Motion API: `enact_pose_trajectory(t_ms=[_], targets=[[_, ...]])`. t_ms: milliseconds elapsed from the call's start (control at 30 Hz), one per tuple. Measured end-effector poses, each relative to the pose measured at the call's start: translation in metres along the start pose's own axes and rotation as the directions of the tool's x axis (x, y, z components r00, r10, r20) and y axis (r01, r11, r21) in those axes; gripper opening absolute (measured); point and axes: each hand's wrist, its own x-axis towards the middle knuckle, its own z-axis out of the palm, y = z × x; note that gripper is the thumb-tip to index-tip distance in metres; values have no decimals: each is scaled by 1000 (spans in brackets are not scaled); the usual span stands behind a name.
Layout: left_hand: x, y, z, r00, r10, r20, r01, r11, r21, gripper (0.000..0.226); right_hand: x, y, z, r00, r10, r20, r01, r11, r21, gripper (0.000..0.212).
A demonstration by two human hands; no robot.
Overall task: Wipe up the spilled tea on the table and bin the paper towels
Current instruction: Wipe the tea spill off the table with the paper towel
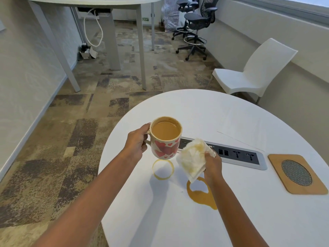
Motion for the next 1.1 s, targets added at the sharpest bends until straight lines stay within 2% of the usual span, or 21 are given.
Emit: enact_pose_trajectory(t_ms=[233,300,367,467,500,567,633,733,833,933,1100], targets=[[17,-13,-12,998,10,-64,-10,1000,1,20,5,7,0,995,-36,-89,34,999,-20,31],[24,-18,-13,996,11,-84,-11,1000,2,20,6,8,7,992,-72,-104,64,995,-77,35],[30,-22,-13,995,7,-100,-7,1000,2,20,5,10,15,974,-205,-98,187,968,-166,35],[37,-27,-13,993,-12,-115,13,1000,7,25,-1,14,28,889,-458,-23,436,860,-265,36],[39,-28,-13,993,-14,-118,15,1000,5,26,-3,17,32,849,-528,24,510,806,-300,40],[44,-30,-14,992,-14,-122,14,1000,-3,28,-4,24,39,786,-597,159,604,687,-404,61],[48,-30,-16,992,-14,-123,13,1000,-13,28,-3,30,46,767,-564,308,625,545,-559,81],[53,-30,-18,992,-13,-127,9,999,-31,26,3,44,53,775,-419,473,615,328,-717,83],[57,-29,-20,990,-10,-139,5,999,-35,24,9,60,61,826,-223,518,563,289,-774,71],[58,-28,-23,989,-5,-146,0,1000,-30,22,11,76,73,838,-75,540,543,209,-813,60],[56,-29,-27,991,3,-135,-7,999,-32,12,11,96,82,850,-29,526,526,91,-845,52]])
